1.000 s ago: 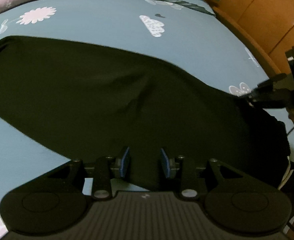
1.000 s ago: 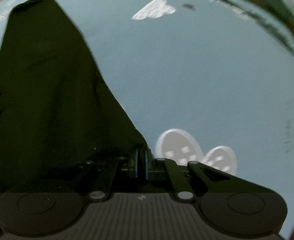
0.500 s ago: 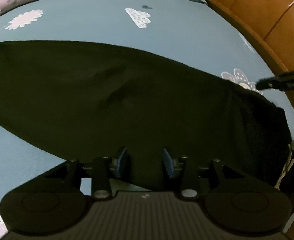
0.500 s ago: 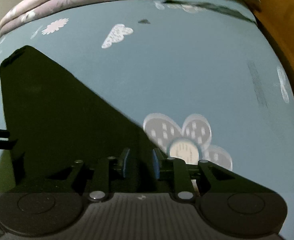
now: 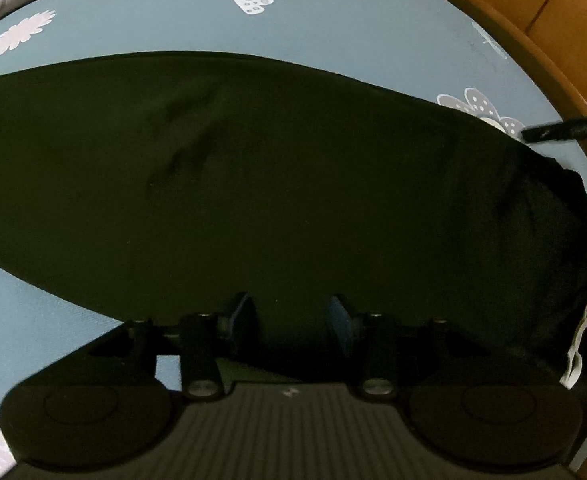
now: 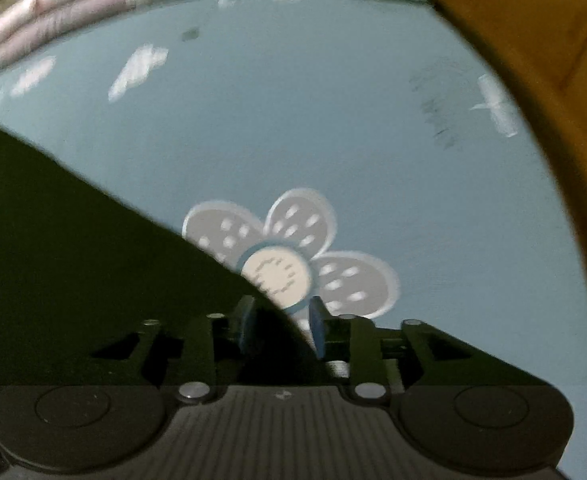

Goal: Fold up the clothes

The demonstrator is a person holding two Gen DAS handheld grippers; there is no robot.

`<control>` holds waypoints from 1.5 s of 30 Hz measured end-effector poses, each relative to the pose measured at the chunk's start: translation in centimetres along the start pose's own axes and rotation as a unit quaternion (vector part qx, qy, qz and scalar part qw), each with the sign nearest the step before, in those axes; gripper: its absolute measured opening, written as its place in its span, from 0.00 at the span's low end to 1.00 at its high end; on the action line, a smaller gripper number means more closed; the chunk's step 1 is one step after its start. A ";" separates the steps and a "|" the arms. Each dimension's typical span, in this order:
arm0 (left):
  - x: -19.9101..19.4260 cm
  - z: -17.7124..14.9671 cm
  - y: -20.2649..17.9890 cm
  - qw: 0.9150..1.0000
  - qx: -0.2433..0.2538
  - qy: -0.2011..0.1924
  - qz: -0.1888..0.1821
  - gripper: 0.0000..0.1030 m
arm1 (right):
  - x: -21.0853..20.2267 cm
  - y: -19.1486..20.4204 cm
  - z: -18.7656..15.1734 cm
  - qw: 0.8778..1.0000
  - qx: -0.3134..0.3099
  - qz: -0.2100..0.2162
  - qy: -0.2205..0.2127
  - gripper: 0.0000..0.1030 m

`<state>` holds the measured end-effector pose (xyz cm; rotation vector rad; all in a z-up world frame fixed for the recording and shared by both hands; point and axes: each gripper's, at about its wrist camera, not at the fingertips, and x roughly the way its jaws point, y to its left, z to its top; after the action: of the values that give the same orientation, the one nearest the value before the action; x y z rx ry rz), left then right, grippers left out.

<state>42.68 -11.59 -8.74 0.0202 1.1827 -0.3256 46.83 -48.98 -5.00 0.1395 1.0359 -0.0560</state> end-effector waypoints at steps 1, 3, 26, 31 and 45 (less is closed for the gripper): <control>0.0 0.0 0.1 1.000 -0.001 0.001 -0.001 0.46 | -1.2 -0.9 -0.3 1.000 0.012 -0.002 -0.008 0.36; 0.1 0.1 0.2 1.000 -0.007 0.003 -0.006 0.48 | -3.0 -2.8 -1.3 0.999 0.030 -0.014 -0.014 0.38; 0.5 0.9 -1.7 0.999 -0.026 0.012 0.026 0.59 | 0.0 -6.9 -6.2 0.996 0.054 -0.065 -0.010 0.47; -1.0 0.5 -1.6 0.999 -0.029 0.002 0.022 0.59 | -5.0 -7.1 -7.2 0.992 0.115 -0.026 -0.034 0.49; -4.9 -2.3 -1.6 0.999 0.025 -0.006 0.024 0.59 | -5.6 5.8 -11.9 0.995 0.084 0.061 0.017 0.52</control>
<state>38.53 -11.53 -4.89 0.0904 1.1595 -0.3123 34.45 -41.67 -5.62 0.3564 1.0535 -0.0305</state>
